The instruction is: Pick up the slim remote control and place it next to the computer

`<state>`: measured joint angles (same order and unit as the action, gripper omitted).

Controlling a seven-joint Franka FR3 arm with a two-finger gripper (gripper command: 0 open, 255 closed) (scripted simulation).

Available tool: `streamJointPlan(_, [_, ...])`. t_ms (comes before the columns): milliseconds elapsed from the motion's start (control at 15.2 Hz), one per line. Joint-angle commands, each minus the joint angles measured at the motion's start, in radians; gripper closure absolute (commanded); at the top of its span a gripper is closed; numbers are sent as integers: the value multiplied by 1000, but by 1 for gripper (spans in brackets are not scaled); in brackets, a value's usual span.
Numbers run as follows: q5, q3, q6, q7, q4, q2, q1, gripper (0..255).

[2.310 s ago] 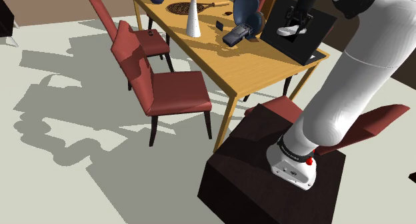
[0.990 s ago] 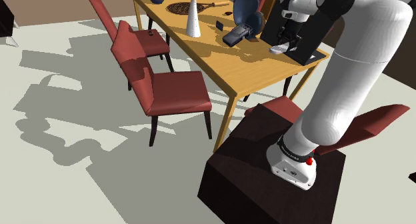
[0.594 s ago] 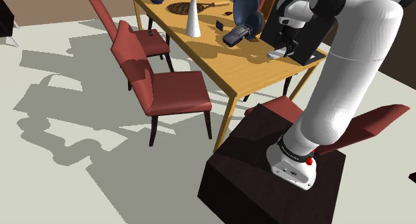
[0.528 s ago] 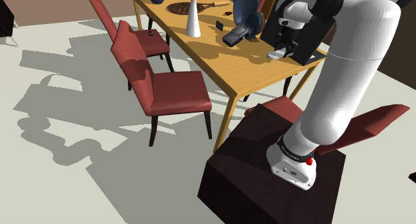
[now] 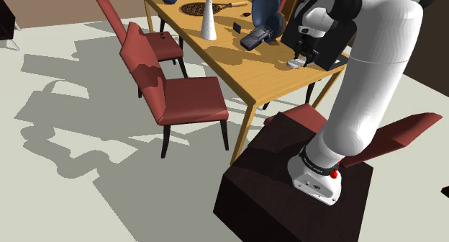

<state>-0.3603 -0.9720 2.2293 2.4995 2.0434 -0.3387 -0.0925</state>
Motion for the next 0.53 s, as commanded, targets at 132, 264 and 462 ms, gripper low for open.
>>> streamJointPlan(132, [-1, 0, 1, 0, 0, 0, 0, 255])
streamJointPlan(264, [-1, 1, 1, 0, 0, 0, 0, 0])
streamJointPlan(462, [-1, 0, 1, 0, 0, 0, 0, 0])
